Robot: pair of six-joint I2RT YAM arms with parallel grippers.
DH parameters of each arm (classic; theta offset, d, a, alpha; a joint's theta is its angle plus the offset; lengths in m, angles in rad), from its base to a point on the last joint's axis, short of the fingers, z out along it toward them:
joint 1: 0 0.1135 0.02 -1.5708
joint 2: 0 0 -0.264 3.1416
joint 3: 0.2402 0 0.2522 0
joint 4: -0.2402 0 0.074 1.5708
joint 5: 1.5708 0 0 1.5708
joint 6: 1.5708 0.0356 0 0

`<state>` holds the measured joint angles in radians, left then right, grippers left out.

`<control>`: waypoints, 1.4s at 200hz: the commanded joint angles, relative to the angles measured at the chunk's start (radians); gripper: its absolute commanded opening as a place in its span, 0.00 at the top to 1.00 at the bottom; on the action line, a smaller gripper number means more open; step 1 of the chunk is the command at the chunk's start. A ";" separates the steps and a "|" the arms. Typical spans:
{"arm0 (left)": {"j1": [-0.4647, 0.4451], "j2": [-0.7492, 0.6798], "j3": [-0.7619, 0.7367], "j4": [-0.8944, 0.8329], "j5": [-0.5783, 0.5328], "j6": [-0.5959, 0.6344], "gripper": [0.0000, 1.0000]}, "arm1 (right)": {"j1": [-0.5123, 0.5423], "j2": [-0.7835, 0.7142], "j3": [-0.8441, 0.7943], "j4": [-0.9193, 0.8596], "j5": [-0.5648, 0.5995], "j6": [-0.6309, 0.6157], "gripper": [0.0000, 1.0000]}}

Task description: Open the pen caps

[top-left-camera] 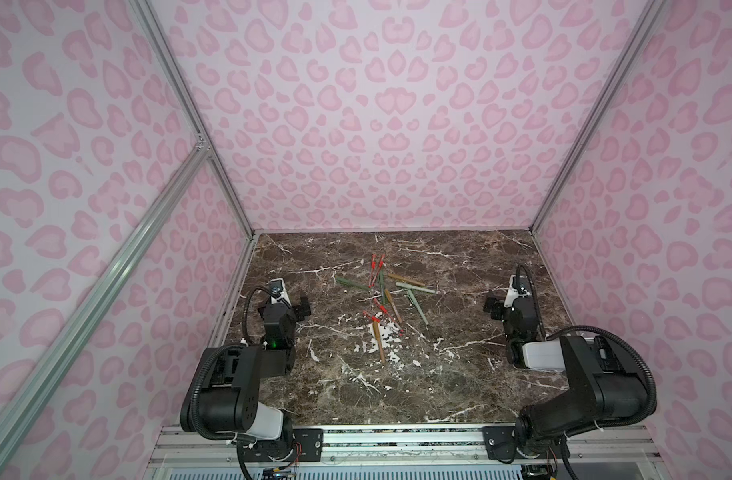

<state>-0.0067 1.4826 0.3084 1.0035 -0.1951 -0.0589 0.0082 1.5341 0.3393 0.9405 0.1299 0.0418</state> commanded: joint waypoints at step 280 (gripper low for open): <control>-0.003 -0.248 0.330 -0.706 0.129 0.041 0.03 | 0.045 -0.272 0.106 -0.400 0.036 0.058 0.02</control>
<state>-0.0093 1.2961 0.5022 0.6922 -0.1463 -0.0391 0.0479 1.3502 0.3729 0.8017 0.1680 0.0349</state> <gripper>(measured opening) 0.974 0.982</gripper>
